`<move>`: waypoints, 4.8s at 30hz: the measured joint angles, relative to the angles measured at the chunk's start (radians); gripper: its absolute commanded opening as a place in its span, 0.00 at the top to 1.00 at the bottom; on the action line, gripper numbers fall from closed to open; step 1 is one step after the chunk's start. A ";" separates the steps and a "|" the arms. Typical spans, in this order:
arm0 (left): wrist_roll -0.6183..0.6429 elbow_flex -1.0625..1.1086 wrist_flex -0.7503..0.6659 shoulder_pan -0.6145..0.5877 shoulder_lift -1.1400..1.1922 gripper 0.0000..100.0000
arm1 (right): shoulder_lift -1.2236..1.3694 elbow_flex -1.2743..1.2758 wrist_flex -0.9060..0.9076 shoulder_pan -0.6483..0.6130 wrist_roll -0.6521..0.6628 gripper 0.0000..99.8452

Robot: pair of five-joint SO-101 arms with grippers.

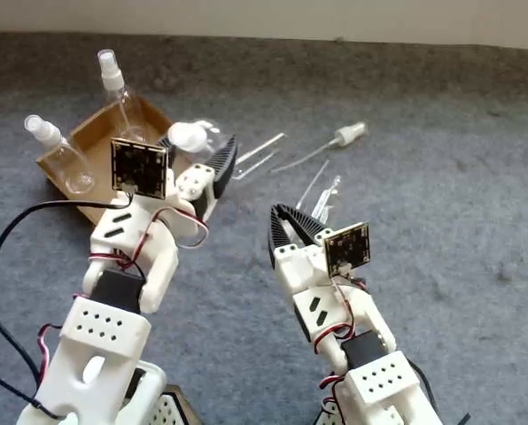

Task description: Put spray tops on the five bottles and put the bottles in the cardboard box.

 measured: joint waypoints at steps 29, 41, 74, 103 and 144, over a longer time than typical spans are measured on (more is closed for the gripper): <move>-0.034 -0.350 0.046 -0.236 0.666 0.96 | 0.000 0.000 0.049 0.003 0.000 0.97; -0.034 -0.462 -0.048 -0.238 0.876 0.96 | 0.000 0.000 0.049 0.003 0.000 0.97; -0.034 -0.568 -0.048 -0.239 1.074 0.95 | -0.002 0.000 0.049 0.003 -0.002 0.97; -0.077 -0.568 -0.048 -0.239 1.074 0.81 | -0.002 0.000 0.049 0.003 -0.002 0.97; -0.077 -0.582 0.077 -0.239 1.023 0.67 | -0.002 0.000 0.078 0.003 0.103 0.97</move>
